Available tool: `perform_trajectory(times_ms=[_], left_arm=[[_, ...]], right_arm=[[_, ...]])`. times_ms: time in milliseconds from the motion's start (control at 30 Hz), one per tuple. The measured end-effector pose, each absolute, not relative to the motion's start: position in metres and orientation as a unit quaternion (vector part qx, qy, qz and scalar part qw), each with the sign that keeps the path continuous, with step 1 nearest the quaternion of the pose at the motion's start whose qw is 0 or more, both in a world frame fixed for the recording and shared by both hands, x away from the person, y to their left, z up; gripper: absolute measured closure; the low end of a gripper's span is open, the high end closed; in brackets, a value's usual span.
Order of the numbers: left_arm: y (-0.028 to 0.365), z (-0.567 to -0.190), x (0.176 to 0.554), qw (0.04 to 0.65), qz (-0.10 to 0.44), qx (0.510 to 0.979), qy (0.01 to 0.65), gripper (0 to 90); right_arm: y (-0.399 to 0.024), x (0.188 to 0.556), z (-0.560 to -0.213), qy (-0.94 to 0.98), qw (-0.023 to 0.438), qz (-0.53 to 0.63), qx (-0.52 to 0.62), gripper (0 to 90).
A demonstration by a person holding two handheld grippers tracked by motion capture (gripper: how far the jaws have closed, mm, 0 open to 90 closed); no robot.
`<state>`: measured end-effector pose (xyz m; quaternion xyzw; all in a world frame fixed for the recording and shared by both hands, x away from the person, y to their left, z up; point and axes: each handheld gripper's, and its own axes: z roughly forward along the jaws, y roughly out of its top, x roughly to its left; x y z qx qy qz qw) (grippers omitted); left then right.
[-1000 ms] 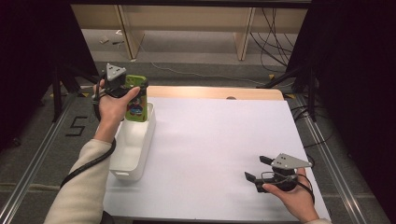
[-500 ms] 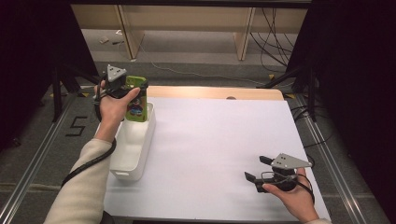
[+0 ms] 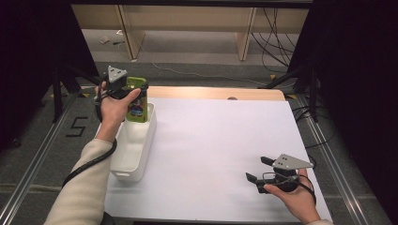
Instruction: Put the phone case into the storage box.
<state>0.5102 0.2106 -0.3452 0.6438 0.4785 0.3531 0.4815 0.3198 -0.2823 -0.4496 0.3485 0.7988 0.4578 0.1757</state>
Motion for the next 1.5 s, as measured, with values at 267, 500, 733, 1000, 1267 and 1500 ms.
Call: perform_trajectory(times_ms=[267,500,733,1000,1267,1500], left_arm=[[0.210,-0.347,0.512,0.482,0.354,0.645,0.477,16.0],[0.211,-0.349,0.514,0.479,0.354,0.646,0.478,16.0],[0.212,-0.349,0.515,0.480,0.355,0.645,0.478,16.0],[0.213,-0.353,0.517,0.477,0.353,0.644,0.482,16.0],[0.214,-0.355,0.518,0.476,0.353,0.645,0.483,15.9],[0.215,-0.356,0.519,0.475,0.352,0.645,0.484,15.9]], right_arm=[[-0.283,0.320,-0.449,0.799,0.176,0.458,0.349,16.4],[-0.283,0.320,-0.449,0.799,0.176,0.458,0.349,16.4],[-0.283,0.320,-0.449,0.799,0.176,0.458,0.348,16.4],[-0.283,0.319,-0.449,0.799,0.176,0.458,0.349,16.4],[-0.282,0.320,-0.449,0.799,0.176,0.457,0.348,16.4],[-0.283,0.320,-0.450,0.799,0.176,0.457,0.349,16.4]])
